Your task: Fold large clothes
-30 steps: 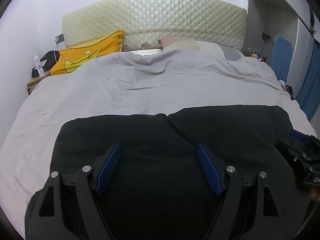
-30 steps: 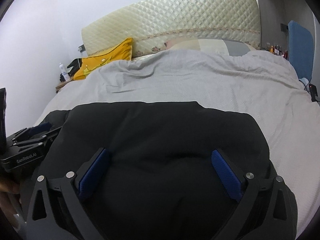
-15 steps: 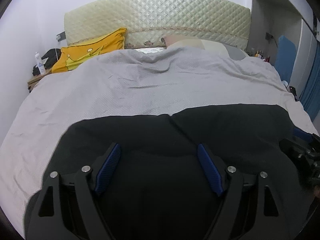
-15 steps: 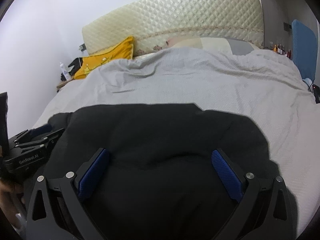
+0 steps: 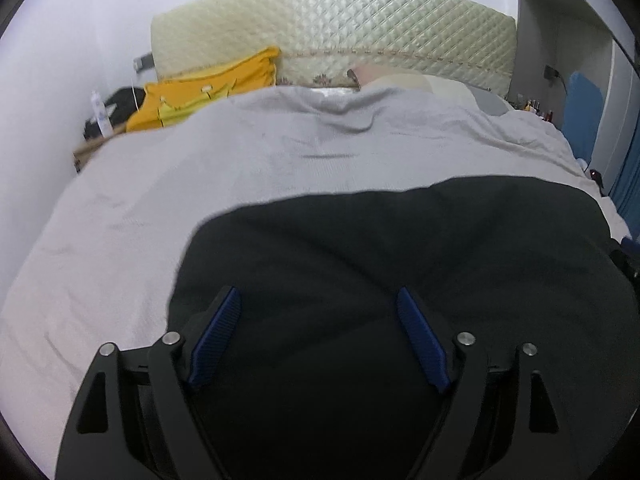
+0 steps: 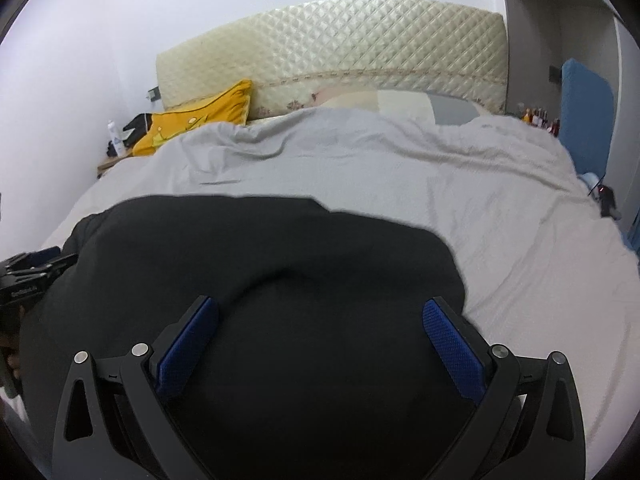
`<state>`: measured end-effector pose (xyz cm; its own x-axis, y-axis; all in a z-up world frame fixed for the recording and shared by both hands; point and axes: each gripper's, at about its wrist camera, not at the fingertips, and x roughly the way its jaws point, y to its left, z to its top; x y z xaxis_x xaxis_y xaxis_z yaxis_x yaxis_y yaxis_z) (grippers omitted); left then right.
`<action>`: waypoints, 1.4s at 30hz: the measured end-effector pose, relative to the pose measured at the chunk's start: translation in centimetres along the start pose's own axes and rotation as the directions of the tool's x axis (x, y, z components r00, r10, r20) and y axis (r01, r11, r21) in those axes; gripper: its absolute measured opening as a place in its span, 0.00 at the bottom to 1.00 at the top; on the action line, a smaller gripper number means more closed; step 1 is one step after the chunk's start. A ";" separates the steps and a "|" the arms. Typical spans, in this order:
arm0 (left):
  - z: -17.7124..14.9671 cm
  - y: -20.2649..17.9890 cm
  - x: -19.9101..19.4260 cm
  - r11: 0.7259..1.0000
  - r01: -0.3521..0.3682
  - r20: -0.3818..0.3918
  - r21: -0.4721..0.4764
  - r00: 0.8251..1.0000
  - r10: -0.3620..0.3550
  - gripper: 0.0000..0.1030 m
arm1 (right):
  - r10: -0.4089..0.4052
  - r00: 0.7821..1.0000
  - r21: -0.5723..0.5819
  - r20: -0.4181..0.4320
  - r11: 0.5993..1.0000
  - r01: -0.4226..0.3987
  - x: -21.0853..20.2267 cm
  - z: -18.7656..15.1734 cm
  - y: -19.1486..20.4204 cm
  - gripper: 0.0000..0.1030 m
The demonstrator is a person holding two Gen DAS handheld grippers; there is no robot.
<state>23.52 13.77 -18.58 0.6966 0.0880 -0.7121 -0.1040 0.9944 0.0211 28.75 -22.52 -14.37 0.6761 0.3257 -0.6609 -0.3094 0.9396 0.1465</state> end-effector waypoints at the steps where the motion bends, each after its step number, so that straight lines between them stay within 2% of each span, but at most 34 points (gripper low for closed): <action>1: 0.0 -0.1 0.2 1.000 0.003 -0.002 0.002 1.000 -0.003 0.81 | 0.003 1.000 0.005 -0.002 1.000 -0.003 0.3 -0.1 -0.1 1.00; 8: 0.5 -0.4 -1.6 1.000 -0.005 0.013 -0.005 1.000 0.005 0.85 | -0.005 1.000 0.023 0.030 1.000 0.005 -1.7 -0.3 0.0 1.00; 10: 0.7 -0.6 -3.2 1.000 0.020 0.033 -0.015 0.999 -0.019 0.88 | 0.011 0.999 0.033 0.052 0.999 -0.013 -3.3 0.1 0.3 1.00; 15: 2.0 -1.3 -9.4 0.995 0.094 0.106 -0.028 0.990 -0.090 0.90 | 0.016 0.987 -0.011 0.157 1.000 -0.014 -10.4 2.1 2.5 1.00; 18: 2.6 -2.1 -14.0 0.995 0.102 0.166 -0.009 0.981 -0.099 0.99 | 0.025 0.974 -0.036 0.224 0.999 -0.017 -15.3 3.4 4.0 1.00; 22: 3.4 -3.3 -20.2 0.992 0.117 0.230 0.044 0.965 -0.124 1.00 | 0.042 0.951 -0.043 0.305 0.999 -0.030 -22.1 4.8 5.8 1.00; 29: 3.7 -3.6 -29.4 0.983 0.177 0.300 0.050 0.936 -0.184 1.00 | 0.070 0.910 -0.093 0.408 0.995 -0.035 -31.6 5.2 8.8 1.00; 37: 1.4 -4.3 -37.0 0.985 0.153 0.379 0.081 0.909 -0.172 1.00 | 0.114 0.870 -0.107 0.480 0.992 -0.071 -38.6 2.7 10.8 1.00; 42: -0.6 -4.6 -39.2 0.985 0.148 0.387 0.087 0.906 -0.170 1.00 | 0.118 0.857 -0.100 0.501 0.992 -0.078 -41.0 0.7 11.5 1.00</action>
<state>-3.71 5.70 8.81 0.9238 -0.0667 -0.3771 0.0625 0.9978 -0.0234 -2.11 -25.00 14.91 0.8784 0.4427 -0.1803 -0.4263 0.8961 0.1231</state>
